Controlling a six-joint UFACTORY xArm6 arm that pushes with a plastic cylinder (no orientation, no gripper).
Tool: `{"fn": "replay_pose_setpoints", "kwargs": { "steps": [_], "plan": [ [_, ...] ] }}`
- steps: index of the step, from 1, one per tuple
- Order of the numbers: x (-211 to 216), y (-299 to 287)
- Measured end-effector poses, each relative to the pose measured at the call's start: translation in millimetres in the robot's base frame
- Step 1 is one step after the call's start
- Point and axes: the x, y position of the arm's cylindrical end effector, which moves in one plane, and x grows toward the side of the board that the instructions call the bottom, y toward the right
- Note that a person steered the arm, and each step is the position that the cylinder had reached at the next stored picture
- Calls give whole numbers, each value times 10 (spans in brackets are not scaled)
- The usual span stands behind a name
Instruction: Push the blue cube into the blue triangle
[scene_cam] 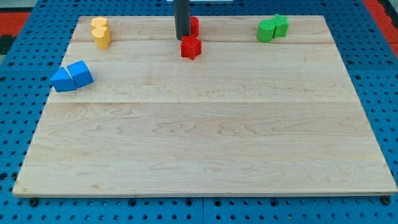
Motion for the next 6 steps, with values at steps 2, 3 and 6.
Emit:
{"fn": "replay_pose_setpoints", "kwargs": {
  "steps": [2, 3, 6],
  "plan": [
    [0, -155],
    [0, -341],
    [910, -129]
  ]
}}
